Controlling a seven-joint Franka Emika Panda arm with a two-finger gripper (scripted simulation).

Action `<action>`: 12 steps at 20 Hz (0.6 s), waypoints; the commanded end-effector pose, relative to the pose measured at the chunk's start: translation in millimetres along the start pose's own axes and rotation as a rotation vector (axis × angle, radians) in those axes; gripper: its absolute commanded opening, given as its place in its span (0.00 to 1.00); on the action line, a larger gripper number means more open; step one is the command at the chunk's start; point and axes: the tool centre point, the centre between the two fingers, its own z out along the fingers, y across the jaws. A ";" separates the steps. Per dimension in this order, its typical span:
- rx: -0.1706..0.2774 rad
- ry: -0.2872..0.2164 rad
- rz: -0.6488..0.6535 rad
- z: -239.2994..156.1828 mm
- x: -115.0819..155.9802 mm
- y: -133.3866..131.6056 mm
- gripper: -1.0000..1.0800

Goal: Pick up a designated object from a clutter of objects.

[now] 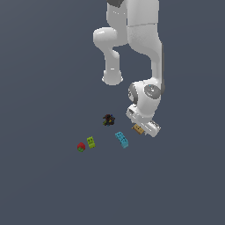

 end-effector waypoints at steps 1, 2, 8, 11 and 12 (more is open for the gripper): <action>0.001 0.000 0.000 5.0 0.2 -0.6 0.96; 0.001 0.000 0.000 5.7 0.2 -0.6 0.96; 0.001 0.000 0.000 6.0 0.2 -0.7 0.00; 0.001 0.000 0.000 6.0 0.2 -0.7 0.00; 0.001 0.000 0.000 6.0 0.2 -0.7 0.00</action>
